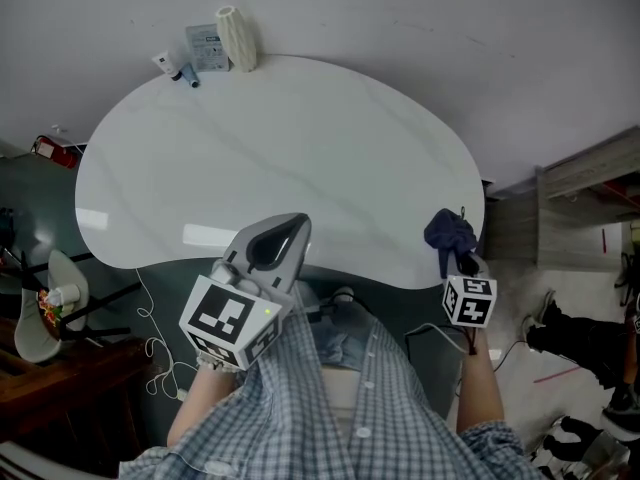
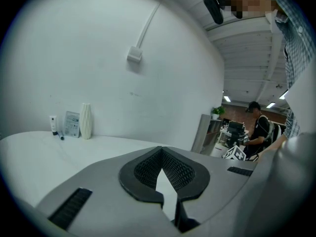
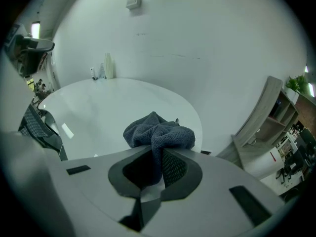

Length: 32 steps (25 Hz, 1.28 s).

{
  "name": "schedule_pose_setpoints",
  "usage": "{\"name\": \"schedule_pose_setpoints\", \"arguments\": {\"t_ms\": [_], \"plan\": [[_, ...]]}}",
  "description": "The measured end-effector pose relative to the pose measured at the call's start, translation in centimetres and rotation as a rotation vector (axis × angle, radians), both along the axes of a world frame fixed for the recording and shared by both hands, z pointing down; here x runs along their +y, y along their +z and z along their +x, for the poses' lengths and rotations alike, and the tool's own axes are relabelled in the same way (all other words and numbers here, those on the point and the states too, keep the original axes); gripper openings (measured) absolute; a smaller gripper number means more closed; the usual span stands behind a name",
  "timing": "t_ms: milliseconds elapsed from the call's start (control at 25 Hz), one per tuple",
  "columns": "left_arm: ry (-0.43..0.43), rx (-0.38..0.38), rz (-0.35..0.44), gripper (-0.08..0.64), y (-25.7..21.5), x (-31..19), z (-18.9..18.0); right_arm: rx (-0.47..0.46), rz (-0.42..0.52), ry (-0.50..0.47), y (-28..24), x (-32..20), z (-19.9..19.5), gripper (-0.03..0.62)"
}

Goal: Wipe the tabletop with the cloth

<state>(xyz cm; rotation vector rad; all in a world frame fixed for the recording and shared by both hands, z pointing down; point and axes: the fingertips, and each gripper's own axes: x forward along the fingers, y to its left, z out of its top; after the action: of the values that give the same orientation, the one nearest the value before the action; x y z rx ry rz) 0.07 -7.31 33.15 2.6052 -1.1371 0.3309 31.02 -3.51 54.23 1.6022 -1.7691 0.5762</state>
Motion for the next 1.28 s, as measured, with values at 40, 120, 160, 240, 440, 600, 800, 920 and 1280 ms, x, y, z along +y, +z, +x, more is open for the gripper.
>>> {"name": "schedule_pose_setpoints", "arguments": {"t_ms": [40, 120, 160, 240, 440, 600, 800, 920, 1280], "plan": [[-0.002, 0.005, -0.003, 0.006, 0.0, -0.1, -0.2, -0.003, -0.002, -0.007, 0.0, 0.3, -0.6, 0.023], [-0.007, 0.013, -0.007, 0.006, -0.1, -0.2, -0.6, -0.007, -0.008, -0.024, 0.0, 0.7, -1.9, 0.023], [-0.009, 0.013, -0.006, 0.006, -0.1, -0.3, -0.7, -0.011, -0.011, -0.031, 0.0, 0.9, -2.5, 0.023], [-0.011, 0.011, 0.000, 0.006, -0.2, -0.4, -1.1, -0.021, -0.016, -0.050, 0.0, 1.2, -3.9, 0.023], [-0.027, 0.013, -0.002, 0.006, -0.3, -0.6, -2.2, -0.046, -0.021, -0.118, 0.0, 1.7, -8.3, 0.023], [-0.039, 0.011, -0.007, 0.006, -0.3, -0.8, -3.3, -0.067, -0.028, -0.169, -0.1, 1.4, -11.3, 0.023], [-0.067, 0.008, -0.009, 0.006, -0.3, -1.2, -4.8, -0.093, -0.041, -0.251, -0.1, 0.8, -15.0, 0.023], [-0.089, 0.004, -0.008, 0.006, -0.4, -1.4, -6.0, -0.095, -0.046, -0.307, -0.1, 0.3, -17.3, 0.023], [-0.141, -0.016, -0.002, 0.006, -0.7, -2.0, -10.1, -0.126, -0.053, -0.438, -0.3, -1.4, -24.3, 0.023]]}}
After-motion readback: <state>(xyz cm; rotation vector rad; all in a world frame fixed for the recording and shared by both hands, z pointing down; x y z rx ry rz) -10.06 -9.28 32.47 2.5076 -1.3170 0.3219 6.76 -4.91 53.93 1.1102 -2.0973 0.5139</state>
